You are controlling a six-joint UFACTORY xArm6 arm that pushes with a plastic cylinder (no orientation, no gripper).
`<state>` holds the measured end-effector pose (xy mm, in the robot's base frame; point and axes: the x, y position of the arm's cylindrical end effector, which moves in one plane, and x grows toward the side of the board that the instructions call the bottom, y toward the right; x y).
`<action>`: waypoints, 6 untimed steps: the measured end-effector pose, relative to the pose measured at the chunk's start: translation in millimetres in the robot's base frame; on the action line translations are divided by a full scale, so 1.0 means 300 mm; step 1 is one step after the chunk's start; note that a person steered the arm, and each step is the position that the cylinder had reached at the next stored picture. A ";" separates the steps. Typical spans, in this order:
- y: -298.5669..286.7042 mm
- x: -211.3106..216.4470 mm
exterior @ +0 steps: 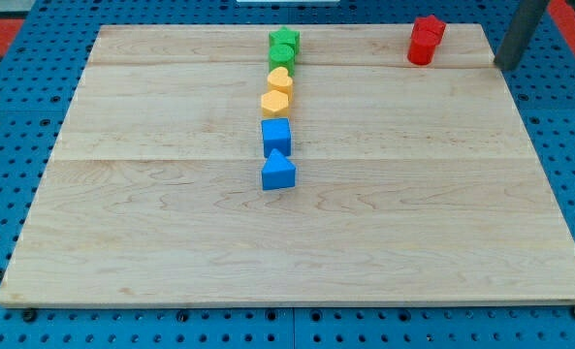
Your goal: Push the red star along with red circle a bit down
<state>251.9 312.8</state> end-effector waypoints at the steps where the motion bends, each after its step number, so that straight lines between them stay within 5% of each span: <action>1: -0.084 -0.172; 3: -0.259 -0.201; 6: -0.471 0.105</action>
